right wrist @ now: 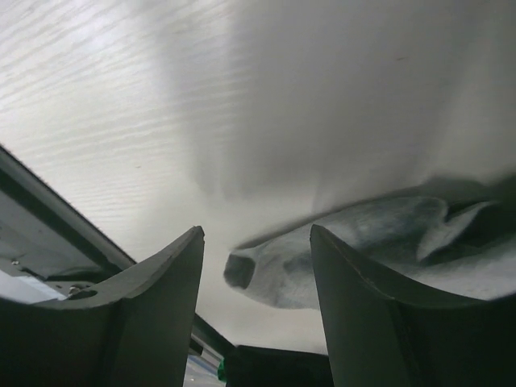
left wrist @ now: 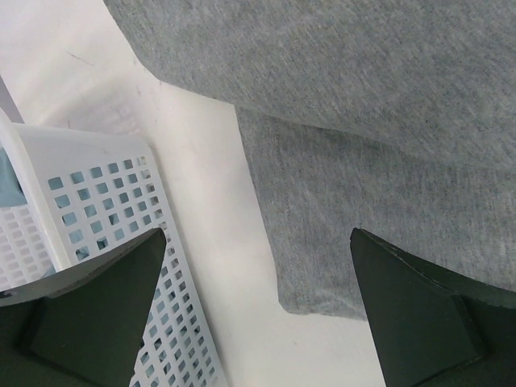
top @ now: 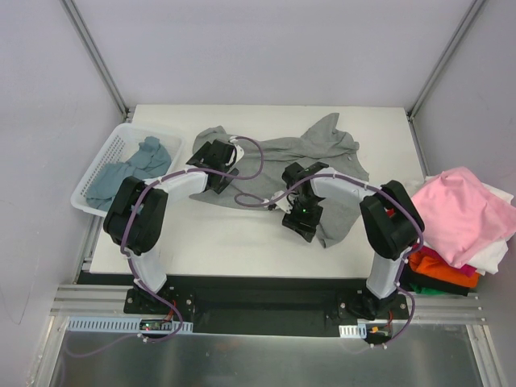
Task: Fold and stack the t-shirts
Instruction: Flatten out the tshirt
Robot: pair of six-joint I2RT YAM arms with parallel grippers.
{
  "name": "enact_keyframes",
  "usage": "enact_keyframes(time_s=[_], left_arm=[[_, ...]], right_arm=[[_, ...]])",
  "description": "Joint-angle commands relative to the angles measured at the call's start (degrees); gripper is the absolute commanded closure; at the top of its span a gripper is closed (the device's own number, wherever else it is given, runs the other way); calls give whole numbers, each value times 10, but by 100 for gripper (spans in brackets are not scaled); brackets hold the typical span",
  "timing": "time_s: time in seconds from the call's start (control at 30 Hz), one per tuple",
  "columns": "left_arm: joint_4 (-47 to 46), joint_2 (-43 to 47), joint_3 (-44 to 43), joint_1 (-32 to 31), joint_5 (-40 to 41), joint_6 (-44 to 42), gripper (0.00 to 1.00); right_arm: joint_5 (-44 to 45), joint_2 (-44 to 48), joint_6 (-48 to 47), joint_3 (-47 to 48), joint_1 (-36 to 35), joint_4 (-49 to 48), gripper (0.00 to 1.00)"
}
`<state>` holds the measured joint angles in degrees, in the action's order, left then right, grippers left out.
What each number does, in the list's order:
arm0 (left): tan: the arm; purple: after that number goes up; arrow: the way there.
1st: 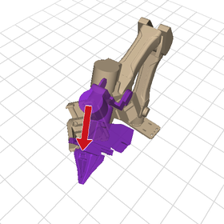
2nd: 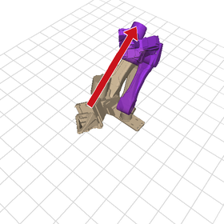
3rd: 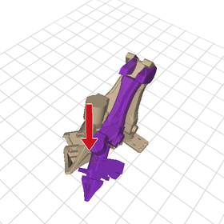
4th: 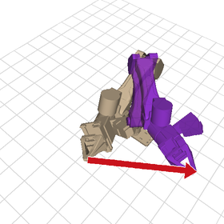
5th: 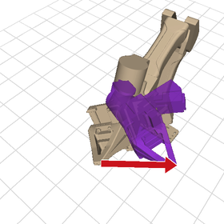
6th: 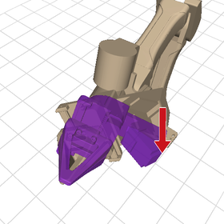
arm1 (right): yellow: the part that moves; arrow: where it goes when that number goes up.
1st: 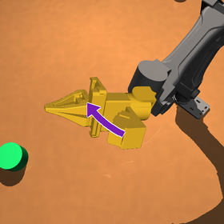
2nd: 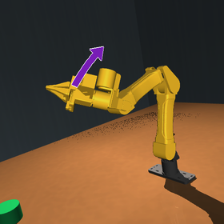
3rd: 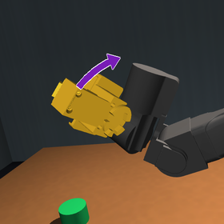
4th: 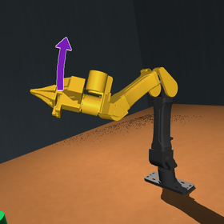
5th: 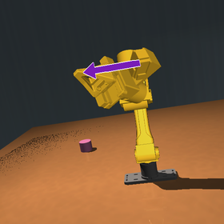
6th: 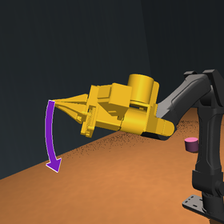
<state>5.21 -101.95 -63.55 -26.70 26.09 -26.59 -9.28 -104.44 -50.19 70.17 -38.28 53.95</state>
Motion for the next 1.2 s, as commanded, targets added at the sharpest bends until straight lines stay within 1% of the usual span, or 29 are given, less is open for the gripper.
enact_keyframes(time_s=[0.0, 0.1, 0.23, 0.37, 0.6, 0.67, 0.8, 1.0, 1.17], left_arm=[[-1, -6, -6, -5, 10, 0, 1], [-1, -10, -6, -6, 9, 0, 1], [0, -13, -5, -6, 8, 3, 1], [-1, -14, -3, -6, 7, 7, 1], [-1, -7, 2, -6, 12, 2, 1], [0, -4, 4, -5, 13, 0, 1], [-1, 0, 7, -6, 15, -3, 1], [0, -1, 3, -6, 19, -7, 1], [0, 1, 2, -5, 24, -10, 1]], right_arm=[[19, -11, 1, 34, 15, -30, 41], [23, -14, 0, 38, 22, -35, 41], [31, -19, -5, 43, 30, -43, 38], [30, -47, -7, 44, 41, -54, 34], [-2, -75, -7, 53, 44, -54, 28], [-14, -73, -8, 51, 44, -47, 25], [-50, -57, -12, 38, 43, -22, 24], [-65, -29, -40, 16, 36, 28, 20], [-57, -23, -52, -13, 32, 34, 9]])
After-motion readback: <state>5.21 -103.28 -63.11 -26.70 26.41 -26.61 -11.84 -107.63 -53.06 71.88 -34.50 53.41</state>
